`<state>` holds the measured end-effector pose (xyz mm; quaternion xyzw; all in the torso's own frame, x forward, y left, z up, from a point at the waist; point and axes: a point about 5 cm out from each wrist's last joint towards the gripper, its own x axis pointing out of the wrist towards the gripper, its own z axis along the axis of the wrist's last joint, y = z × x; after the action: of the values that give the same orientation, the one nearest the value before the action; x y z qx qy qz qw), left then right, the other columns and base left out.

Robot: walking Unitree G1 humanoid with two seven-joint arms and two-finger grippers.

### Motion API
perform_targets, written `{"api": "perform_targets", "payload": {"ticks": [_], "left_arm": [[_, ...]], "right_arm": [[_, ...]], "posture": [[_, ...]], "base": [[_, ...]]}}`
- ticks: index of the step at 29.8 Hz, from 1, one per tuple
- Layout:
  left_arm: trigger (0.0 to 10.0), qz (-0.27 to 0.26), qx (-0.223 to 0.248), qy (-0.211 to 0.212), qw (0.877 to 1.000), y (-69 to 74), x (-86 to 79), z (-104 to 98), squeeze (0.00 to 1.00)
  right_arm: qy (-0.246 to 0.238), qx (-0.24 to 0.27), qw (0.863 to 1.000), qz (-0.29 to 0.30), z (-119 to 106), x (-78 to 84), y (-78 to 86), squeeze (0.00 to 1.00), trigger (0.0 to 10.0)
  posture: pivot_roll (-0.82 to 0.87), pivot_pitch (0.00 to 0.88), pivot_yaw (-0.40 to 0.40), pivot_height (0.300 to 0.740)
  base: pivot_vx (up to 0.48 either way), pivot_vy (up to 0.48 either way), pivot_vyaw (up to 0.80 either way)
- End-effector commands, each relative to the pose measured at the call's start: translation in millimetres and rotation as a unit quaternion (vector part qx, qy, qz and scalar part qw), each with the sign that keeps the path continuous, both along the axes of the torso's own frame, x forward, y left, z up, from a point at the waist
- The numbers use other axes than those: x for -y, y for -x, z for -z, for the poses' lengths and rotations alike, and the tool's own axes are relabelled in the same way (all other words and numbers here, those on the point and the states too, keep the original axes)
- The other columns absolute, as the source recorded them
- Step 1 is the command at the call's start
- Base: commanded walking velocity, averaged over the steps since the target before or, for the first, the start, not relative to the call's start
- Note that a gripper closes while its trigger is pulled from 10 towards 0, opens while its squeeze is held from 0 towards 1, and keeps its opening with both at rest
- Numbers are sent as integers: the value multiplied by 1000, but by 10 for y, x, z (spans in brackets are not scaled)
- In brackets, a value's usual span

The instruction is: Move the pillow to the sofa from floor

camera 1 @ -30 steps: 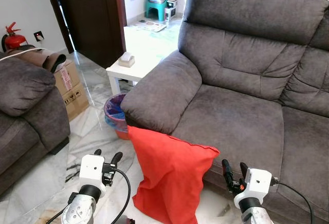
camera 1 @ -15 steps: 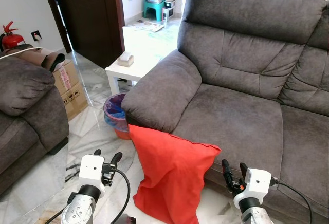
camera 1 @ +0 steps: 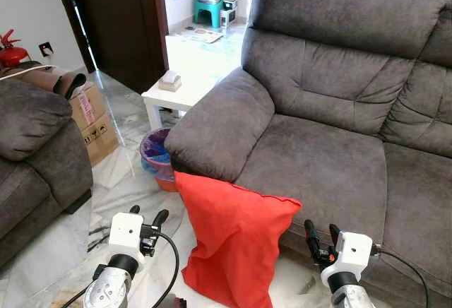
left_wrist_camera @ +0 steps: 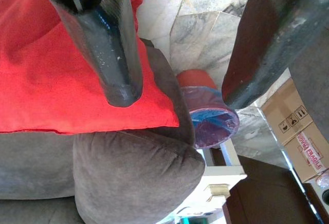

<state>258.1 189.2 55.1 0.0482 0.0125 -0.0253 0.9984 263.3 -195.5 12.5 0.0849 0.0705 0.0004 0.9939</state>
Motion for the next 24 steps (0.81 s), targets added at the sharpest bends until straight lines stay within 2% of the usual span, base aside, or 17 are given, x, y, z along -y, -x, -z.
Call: {"api": "perform_targets", "payload": {"ticks": [1,24], "left_arm": [[10000,-1,-3,2,1000,13,-14,-6,0],[10000,4,-3,-1,1000,21,-9,-5,0]], "right_arm": [[1,-2,1000,4,6,-2,-5,0,10000],[2,-2,1000,9,7,10,-9,0,10000]], "posture": [[6,88,14,630],[6,90,15,630]], "base": [[247,0,0],[289,0,0]]}}
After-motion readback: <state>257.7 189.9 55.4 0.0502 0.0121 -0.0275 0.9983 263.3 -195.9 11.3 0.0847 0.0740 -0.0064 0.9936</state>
